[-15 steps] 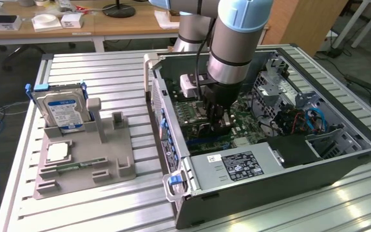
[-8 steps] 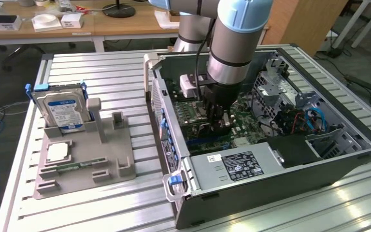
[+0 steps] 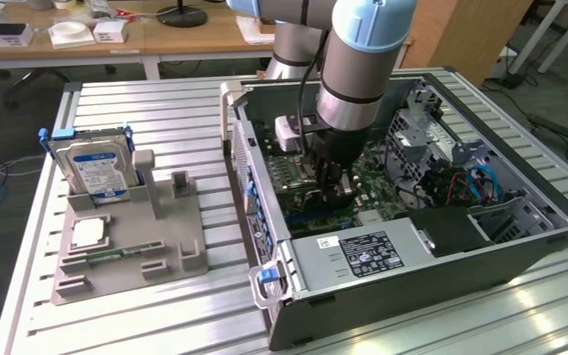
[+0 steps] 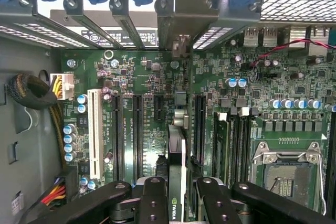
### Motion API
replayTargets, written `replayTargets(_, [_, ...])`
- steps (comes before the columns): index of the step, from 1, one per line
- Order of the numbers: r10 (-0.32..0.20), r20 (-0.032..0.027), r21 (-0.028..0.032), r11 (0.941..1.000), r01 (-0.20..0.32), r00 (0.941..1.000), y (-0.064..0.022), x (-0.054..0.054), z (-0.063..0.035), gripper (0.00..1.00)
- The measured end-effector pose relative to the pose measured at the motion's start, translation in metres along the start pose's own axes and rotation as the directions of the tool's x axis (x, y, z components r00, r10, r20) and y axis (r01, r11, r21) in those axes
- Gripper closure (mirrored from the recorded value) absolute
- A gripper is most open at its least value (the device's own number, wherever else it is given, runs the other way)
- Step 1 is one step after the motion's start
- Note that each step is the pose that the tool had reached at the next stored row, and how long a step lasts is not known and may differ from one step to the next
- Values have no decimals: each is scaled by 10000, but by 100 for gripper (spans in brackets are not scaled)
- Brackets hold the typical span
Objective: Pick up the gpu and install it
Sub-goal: 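Insert the gpu into the slot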
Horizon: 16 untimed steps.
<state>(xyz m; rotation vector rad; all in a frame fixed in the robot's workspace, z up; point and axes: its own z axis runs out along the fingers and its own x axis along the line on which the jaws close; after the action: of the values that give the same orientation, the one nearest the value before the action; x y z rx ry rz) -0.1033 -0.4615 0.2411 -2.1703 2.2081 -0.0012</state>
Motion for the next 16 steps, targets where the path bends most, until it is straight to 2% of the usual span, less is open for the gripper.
replayTargets(8, [1, 10, 2, 10000, -1, 10000, 3, 0, 8, 74])
replayTargets(11, [2, 28, 5, 10000, -2, 10000, 2, -4, -28, 74])
replayTargets(16, [-1, 10, -3, 10000, 1, 10000, 2, -2, -39, 74])
